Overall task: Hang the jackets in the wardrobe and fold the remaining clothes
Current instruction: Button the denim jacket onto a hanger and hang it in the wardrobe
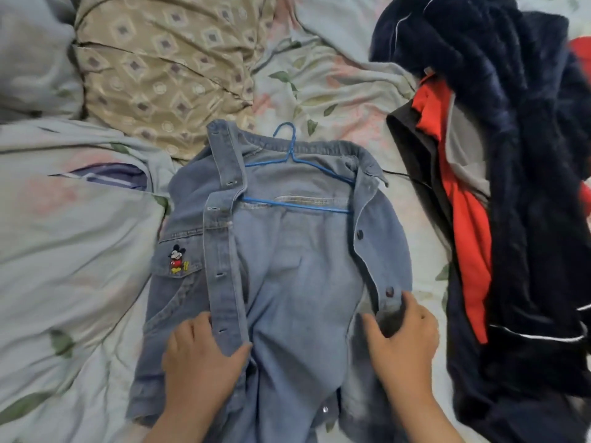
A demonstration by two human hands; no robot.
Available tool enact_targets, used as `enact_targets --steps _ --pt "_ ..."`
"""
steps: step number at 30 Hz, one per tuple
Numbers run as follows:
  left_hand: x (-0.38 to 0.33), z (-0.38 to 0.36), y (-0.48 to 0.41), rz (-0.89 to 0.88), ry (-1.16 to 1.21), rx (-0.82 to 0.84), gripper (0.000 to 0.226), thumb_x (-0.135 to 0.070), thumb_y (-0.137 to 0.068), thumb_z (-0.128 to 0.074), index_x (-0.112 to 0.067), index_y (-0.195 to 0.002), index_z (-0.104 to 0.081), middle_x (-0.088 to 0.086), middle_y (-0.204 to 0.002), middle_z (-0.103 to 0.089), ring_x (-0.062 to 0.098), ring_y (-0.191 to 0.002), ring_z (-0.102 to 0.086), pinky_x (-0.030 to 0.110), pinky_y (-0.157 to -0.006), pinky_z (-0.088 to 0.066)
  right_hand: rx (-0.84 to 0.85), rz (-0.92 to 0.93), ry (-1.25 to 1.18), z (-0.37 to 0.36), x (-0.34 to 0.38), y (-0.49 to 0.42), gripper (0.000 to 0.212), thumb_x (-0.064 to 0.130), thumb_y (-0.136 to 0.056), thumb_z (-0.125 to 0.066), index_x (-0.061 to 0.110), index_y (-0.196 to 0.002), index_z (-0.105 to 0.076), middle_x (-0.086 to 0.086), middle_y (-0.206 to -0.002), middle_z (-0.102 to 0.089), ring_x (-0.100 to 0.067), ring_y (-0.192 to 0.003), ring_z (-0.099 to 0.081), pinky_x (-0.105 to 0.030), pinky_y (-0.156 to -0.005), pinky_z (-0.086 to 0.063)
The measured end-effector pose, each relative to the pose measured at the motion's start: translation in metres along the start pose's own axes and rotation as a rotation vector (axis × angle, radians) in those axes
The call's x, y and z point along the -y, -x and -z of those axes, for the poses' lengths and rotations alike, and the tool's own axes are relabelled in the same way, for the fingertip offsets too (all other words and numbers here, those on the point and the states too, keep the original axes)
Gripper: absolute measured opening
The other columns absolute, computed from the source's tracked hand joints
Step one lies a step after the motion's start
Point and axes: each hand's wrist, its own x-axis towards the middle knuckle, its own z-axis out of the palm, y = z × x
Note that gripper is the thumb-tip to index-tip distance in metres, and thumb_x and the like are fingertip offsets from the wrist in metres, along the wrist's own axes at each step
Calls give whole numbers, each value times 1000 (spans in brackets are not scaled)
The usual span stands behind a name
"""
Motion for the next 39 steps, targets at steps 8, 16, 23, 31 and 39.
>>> enact_targets --steps 8,16,23,31,39 --pt "26 18 21 131 615 -51 25 -9 -98 -52 -25 -79 -49 -1 -79 -56 17 -76 -56 31 -61 -40 96 -238 -92 20 -22 6 8 9 -92 -59 3 -86 -56 -16 -80 -60 -38 -83 -57 -45 -77 -43" --pt "9 122 55 -120 888 -245 15 -24 -74 -48 -29 -76 -62 1 -69 -60 3 -53 -48 22 -52 -41 -251 -44 -246 165 41 -31 7 13 -84 -50 18 -82 -54 0 -74 -57 -20 -68 -50 -33 -59 -32" --pt "-45 113 74 -401 713 199 23 -10 -86 -56 -27 -77 -69 2 -72 -67 6 -64 -61 26 -66 -47 190 158 -342 127 114 15 12 19 -89 -57 24 -80 -52 3 -63 -57 -6 -56 -48 -21 -54 -35" --pt "-32 46 35 -335 300 505 13 -27 -98 -53 -36 -94 -61 -15 -92 -66 6 -93 -63 17 -80 -45 666 -410 -784 27 82 33 29 0 -101 -38 10 -86 -60 -11 -77 -59 -15 -55 -51 -27 -52 -47" --pt "-82 2 26 -527 155 221 61 -41 -93 -59 -24 -148 -38 -2 -150 -39 20 -139 -34 34 -113 -30 238 -408 -394 27 -34 -52 28 3 -97 -49 1 -120 -65 -10 -106 -68 -30 -102 -62 -47 -95 -49"
